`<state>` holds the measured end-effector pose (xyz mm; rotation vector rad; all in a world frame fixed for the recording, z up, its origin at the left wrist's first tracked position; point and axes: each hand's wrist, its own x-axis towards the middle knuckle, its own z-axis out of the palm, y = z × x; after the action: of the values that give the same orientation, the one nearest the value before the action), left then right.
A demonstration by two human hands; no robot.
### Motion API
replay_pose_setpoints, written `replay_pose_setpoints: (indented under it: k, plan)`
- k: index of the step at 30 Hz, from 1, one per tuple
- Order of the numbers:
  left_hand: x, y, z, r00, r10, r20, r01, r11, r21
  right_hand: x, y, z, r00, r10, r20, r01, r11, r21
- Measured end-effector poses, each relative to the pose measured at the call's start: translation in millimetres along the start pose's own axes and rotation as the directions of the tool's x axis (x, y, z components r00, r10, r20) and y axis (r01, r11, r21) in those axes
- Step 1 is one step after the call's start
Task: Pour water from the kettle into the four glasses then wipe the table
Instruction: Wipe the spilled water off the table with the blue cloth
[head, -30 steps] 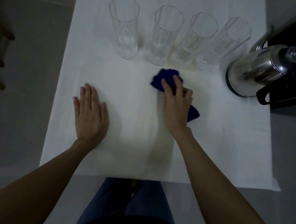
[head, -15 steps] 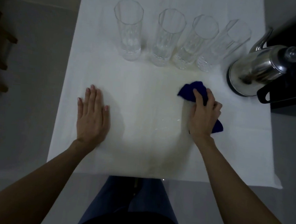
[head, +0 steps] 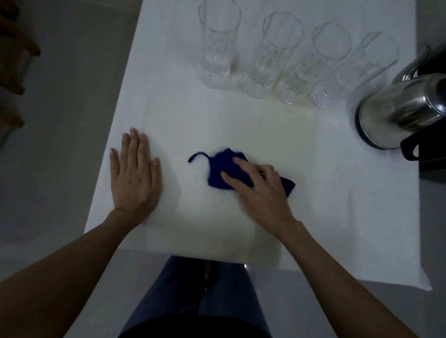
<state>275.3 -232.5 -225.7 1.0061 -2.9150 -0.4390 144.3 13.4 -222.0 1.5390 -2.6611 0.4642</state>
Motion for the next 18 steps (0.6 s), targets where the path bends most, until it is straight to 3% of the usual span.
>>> replay_pose_setpoints:
  k: [2,5,9,11,14,18]
  plan:
    - [0,1,0,1.0,0.008,-0.005,-0.008,1.0,-0.002,-20,21,-13,0.999,0.038,-0.018,-0.039,0.998,-0.053]
    - [0,1,-1,1.0,0.007,-0.003,-0.007,1.0,-0.006,-33,48,-32,0.963,0.25,-0.099,-0.261,0.959,-0.113]
    - [-1,1,0,1.0,-0.001,-0.003,0.001,1.0,-0.01,4,44,-21,0.792,0.562,-0.24,-0.591,0.804,-0.068]
    - [-1,1,-1,1.0,0.002,-0.006,-0.002,1.0,-0.011,35,27,-12,0.73,0.64,-0.241,-0.662,0.75,-0.012]
    - [-1,1,0,1.0,0.0,-0.006,-0.001,1.0,-0.027,67,-1,-1,0.792,0.592,-0.149,-0.594,0.804,0.04]
    - [-1,1,-1,1.0,0.005,0.001,-0.005,1.0,-0.031,63,-35,12,0.964,0.255,-0.078,-0.253,0.967,0.039]
